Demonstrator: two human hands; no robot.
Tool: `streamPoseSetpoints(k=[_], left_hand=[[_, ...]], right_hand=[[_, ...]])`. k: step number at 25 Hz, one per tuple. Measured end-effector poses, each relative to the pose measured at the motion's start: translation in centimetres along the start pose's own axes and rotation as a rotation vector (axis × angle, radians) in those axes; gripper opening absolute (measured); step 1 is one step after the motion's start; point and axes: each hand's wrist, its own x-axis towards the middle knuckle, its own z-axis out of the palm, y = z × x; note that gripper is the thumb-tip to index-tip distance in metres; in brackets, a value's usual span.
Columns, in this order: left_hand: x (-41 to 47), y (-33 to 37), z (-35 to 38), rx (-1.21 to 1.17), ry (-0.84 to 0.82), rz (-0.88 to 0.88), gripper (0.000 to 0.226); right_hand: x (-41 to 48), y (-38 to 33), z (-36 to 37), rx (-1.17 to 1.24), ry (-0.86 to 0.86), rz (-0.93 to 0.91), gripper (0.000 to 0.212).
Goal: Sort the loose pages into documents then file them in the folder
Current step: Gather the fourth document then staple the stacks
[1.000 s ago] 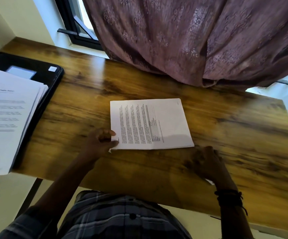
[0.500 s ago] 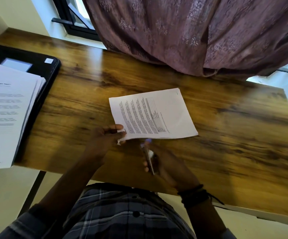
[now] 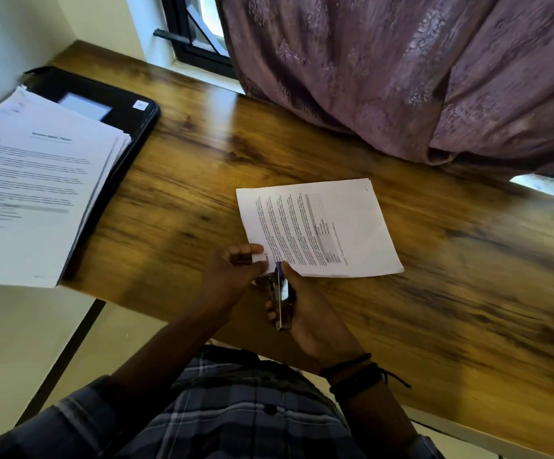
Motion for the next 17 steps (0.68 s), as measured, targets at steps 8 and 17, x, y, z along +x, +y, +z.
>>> streamPoseSetpoints(k=[8, 17], left_hand=[[-0.6, 0.0, 0.3, 0.107, 0.017, 0.129, 0.024], [-1.3, -0.1, 0.7, 0.107, 0.047, 0.118, 0.02]], right_hand=[[-0.1, 0.2, -0.6, 0.109, -0.107, -0.019, 0.044], [1.3, 0.7, 0.1, 0.292, -0.084, -0.121, 0.035]])
